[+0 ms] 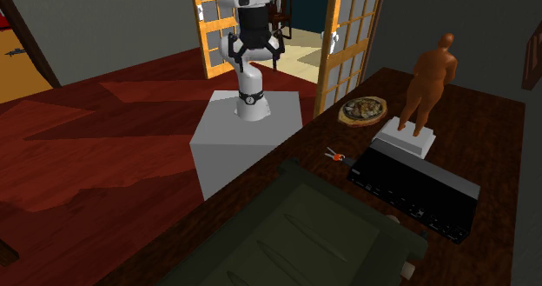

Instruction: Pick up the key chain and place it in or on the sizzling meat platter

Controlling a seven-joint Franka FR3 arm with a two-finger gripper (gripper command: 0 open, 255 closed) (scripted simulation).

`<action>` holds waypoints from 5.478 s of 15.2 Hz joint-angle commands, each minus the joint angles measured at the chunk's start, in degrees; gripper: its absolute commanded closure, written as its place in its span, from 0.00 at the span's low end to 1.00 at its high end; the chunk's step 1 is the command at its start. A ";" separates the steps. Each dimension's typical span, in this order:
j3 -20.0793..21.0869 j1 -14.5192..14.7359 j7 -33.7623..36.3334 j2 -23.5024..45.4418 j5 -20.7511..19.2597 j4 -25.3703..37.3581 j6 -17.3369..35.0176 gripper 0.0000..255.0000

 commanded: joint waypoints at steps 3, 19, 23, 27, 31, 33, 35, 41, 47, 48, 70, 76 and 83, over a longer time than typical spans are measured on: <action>2.89 2.07 -0.05 6.18 0.43 0.92 5.28 0.00; 13.03 8.34 2.16 34.75 -6.00 12.47 20.82 0.00; 14.57 10.47 3.65 42.39 -9.78 17.16 22.87 0.00; 14.49 10.81 4.21 44.39 -10.76 16.83 25.03 0.00; 14.20 11.01 4.94 46.61 -11.85 15.89 28.06 0.00; 14.19 11.02 4.94 46.60 -11.85 15.88 28.06 0.00; 14.19 11.02 4.94 46.61 -11.85 15.89 28.06 0.00; 14.20 11.02 4.94 46.60 -11.84 15.89 28.05 1.00; 14.18 10.98 4.89 46.55 -11.82 15.78 28.11 1.00; 14.18 10.97 4.88 46.53 -11.82 15.74 28.13 1.00; 14.88 10.39 2.31 39.27 -8.30 23.74 13.30 1.00; 16.41 11.90 4.84 35.16 -7.05 20.95 12.14 1.00; 20.46 15.93 11.72 28.17 -4.43 13.89 12.55 1.00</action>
